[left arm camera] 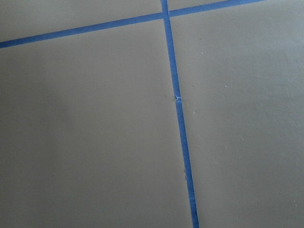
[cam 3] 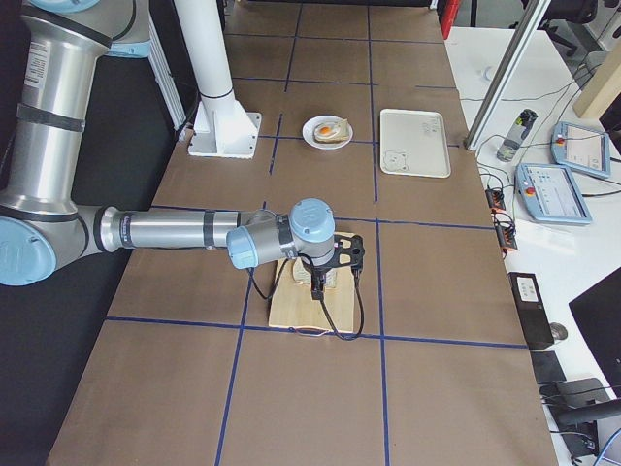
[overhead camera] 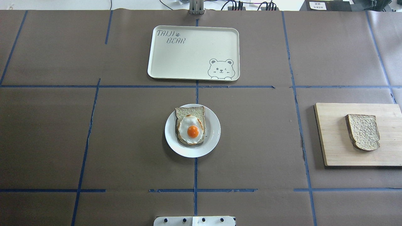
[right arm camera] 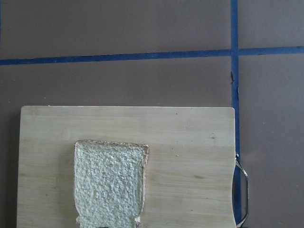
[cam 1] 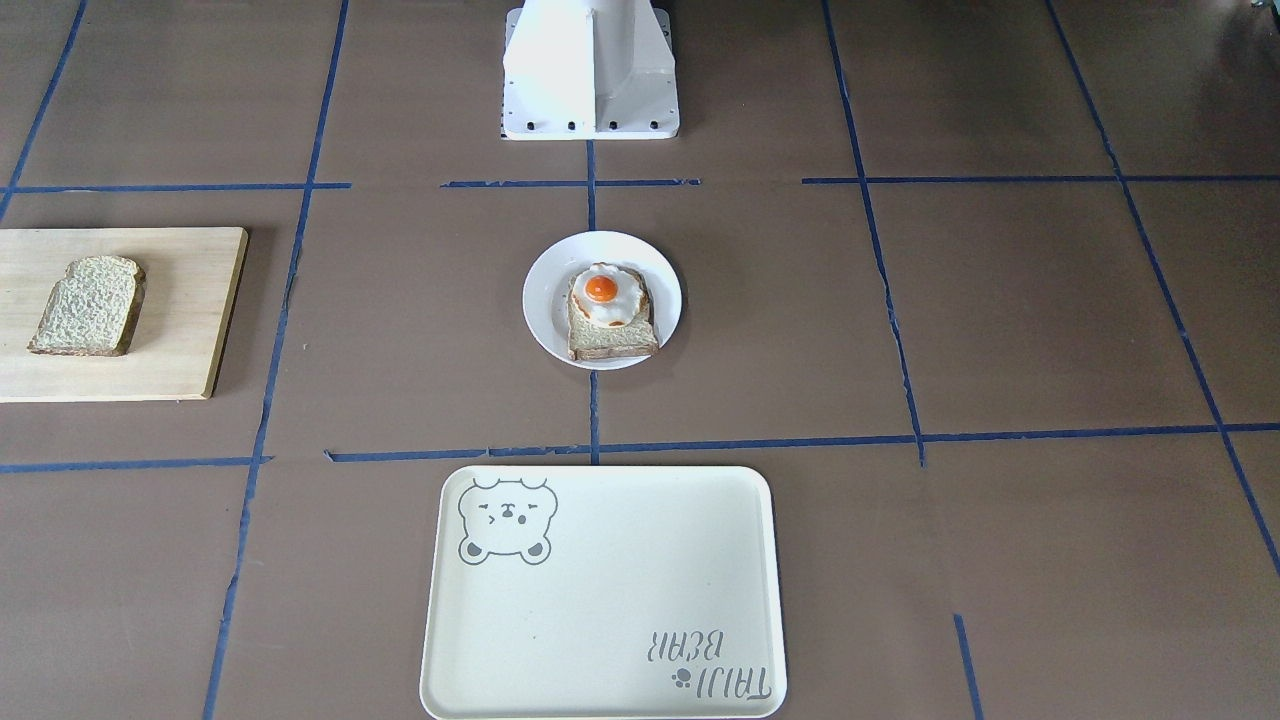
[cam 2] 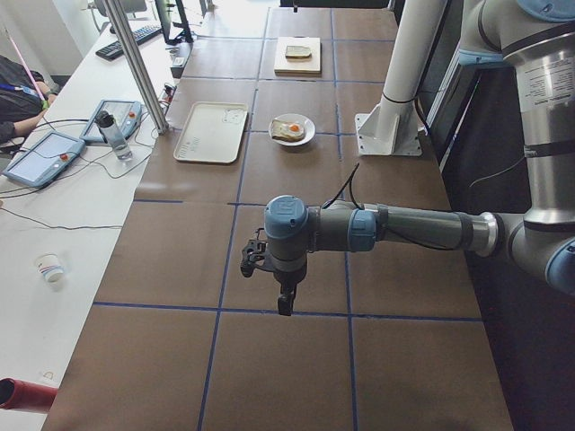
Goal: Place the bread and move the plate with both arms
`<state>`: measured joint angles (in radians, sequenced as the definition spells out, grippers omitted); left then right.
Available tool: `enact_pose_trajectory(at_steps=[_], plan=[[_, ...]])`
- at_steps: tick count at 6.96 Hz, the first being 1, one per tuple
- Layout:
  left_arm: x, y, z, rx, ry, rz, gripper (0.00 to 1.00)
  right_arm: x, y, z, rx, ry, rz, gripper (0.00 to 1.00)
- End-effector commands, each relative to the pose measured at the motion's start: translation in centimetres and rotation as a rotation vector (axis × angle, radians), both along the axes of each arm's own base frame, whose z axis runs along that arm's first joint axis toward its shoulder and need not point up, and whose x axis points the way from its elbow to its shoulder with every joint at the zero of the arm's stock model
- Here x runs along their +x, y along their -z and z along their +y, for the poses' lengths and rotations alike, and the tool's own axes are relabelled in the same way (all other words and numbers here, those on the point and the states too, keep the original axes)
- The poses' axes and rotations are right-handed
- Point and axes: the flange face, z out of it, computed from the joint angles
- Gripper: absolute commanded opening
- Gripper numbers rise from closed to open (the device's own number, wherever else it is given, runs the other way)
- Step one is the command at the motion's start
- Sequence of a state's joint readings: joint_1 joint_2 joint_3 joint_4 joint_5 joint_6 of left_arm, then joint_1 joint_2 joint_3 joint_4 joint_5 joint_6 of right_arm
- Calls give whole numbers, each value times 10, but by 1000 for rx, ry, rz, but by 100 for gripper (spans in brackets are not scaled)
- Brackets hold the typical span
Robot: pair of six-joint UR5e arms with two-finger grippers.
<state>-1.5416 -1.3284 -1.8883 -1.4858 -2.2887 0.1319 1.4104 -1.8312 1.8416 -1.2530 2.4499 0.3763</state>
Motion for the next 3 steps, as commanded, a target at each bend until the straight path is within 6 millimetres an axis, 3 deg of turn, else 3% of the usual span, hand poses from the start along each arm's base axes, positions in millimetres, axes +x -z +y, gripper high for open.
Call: enact_pose_trajectory(at_steps=[1, 3], plan=[[1, 0, 0, -1, -2, 0, 100, -48, -10, 6, -40, -54, -58, 89], [0, -1, 0, -2, 0, 0, 100, -89, -46, 18, -31, -133, -115, 87]])
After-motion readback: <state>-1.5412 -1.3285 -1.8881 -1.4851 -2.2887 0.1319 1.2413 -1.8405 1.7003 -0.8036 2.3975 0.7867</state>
